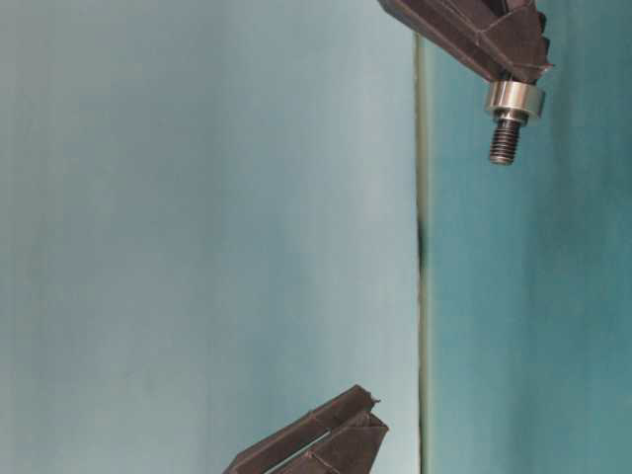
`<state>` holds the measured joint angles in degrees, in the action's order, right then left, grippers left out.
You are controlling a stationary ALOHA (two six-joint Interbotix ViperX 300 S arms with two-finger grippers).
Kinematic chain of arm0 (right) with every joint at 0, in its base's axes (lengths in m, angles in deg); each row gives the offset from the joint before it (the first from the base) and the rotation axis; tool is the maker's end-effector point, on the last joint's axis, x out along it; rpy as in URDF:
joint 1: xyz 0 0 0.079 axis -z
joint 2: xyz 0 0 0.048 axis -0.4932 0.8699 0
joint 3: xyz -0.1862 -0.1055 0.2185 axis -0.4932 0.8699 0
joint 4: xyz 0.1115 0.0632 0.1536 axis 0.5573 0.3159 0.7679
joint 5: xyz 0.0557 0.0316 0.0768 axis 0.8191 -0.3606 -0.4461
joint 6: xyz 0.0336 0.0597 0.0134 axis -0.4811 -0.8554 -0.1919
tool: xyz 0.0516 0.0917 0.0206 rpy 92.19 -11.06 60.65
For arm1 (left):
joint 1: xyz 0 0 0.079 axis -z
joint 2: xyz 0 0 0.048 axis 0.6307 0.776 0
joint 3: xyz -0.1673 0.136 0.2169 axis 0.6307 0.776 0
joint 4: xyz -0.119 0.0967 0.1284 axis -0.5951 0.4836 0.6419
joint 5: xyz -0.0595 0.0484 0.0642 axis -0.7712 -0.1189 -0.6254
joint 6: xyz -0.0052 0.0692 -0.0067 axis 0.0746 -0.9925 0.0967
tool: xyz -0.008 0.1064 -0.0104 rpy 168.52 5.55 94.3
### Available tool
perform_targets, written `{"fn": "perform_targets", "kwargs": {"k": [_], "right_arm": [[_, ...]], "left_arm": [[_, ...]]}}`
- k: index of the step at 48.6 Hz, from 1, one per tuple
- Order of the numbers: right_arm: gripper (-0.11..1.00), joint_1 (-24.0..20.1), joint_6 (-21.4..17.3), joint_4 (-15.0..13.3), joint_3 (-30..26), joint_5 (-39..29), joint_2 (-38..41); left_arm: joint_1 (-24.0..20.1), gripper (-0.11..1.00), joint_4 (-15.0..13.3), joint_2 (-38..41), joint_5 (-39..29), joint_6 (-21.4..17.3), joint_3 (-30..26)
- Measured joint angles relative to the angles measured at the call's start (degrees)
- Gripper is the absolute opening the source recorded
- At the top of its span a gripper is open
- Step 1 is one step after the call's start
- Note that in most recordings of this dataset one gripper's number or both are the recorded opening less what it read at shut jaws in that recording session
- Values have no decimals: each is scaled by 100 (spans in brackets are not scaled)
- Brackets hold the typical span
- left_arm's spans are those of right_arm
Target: Insert the washer onto the shaft with both hands.
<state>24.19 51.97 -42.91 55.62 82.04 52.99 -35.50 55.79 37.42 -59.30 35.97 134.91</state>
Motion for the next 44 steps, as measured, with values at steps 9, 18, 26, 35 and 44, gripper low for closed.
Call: {"fn": "perform_targets", "kwargs": {"k": [9, 18, 26, 35, 44], "right_arm": [[0, 0, 9, 0, 0, 0, 0], [0, 0, 0, -9, 0, -18, 0], [0, 0, 9, -9, 0, -53, 0], [0, 0, 9, 0, 0, -62, 0], [0, 0, 0, -9, 0, -62, 0]], "left_arm": [[-9, 72, 0, 0, 0, -18, 0], [-9, 72, -9, 0, 0, -18, 0], [-9, 72, 0, 0, 0, -18, 0], [0, 72, 0, 0, 0, -18, 9], [0, 72, 0, 0, 0, -18, 0]]}}
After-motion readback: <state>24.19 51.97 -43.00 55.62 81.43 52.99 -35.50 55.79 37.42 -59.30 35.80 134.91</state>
